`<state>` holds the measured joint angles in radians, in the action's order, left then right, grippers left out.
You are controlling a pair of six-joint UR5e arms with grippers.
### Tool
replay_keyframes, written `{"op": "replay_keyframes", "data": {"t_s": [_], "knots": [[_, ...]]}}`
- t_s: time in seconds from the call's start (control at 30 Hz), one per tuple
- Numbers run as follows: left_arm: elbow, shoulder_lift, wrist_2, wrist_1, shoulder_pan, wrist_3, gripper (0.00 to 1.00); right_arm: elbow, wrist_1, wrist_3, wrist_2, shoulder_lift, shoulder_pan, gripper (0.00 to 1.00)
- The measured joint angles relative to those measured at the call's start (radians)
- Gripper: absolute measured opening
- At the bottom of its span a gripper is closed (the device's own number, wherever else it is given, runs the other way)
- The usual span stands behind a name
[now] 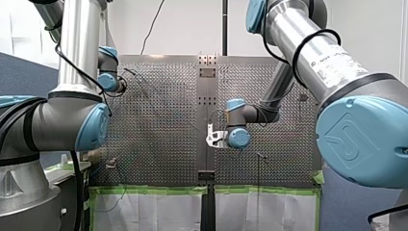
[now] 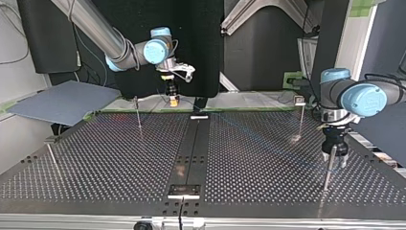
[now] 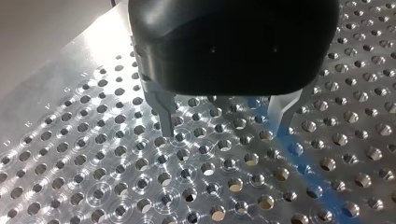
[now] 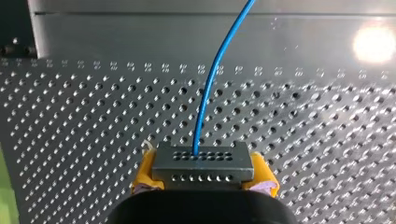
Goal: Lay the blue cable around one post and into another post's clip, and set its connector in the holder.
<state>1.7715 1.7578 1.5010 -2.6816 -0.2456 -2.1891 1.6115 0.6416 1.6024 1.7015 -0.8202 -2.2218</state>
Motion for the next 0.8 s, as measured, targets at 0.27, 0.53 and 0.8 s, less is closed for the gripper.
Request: {"op": "replay_keyframes", "data": {"t_s": [0.27, 0.53, 0.8], "knots": [[0.000, 0.000, 0.000, 0.001, 0.000, -0.001, 1.00, 0.040, 0.031, 0.001, 0.001, 0.000, 0.029, 0.00], [0.000, 0.000, -0.001, 0.000, 0.000, -0.001, 1.00, 0.087, 0.082, 0.010, -0.001, 0.001, 0.058, 0.00], [0.000, 0.000, -0.002, -0.001, 0.000, -0.001, 1.00, 0.114, 0.102, 0.010, 0.000, 0.002, 0.081, 0.00]]}}
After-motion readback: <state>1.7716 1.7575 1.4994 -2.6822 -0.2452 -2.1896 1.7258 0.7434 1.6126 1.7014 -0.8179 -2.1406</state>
